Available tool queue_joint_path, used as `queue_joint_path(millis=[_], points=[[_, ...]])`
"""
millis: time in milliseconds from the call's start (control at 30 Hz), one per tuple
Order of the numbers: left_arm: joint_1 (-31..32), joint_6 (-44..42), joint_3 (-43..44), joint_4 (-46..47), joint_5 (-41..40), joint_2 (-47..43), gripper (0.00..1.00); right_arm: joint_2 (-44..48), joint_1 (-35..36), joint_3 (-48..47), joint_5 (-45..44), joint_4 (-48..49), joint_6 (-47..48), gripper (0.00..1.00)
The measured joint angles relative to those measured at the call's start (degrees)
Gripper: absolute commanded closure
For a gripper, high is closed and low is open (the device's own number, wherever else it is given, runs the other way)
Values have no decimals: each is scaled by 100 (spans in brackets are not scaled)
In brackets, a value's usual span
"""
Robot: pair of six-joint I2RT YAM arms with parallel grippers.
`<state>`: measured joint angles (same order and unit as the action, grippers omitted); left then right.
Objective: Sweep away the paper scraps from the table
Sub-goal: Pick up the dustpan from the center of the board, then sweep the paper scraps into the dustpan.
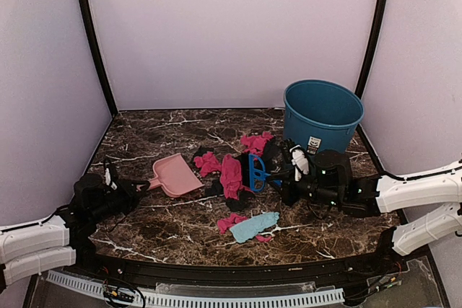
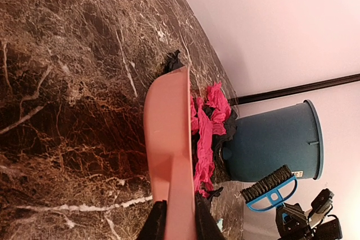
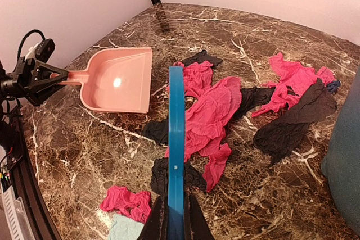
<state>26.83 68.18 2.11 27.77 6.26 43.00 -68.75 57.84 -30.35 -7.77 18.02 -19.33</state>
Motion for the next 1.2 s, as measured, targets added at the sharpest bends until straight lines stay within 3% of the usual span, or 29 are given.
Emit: queue_joint_path(millis=[233, 467, 1200], points=[[0, -302, 243, -1768, -374, -1237, 96, -11, 0, -44, -48, -61, 55, 100], [0, -540, 734, -3093, -463, -1696, 97, -223, 0, -474, -313, -197, 269, 100], [0, -1088, 1502, -4155, -245, -1436, 100, -1325, -149, -1790, -811, -669, 1134, 100]])
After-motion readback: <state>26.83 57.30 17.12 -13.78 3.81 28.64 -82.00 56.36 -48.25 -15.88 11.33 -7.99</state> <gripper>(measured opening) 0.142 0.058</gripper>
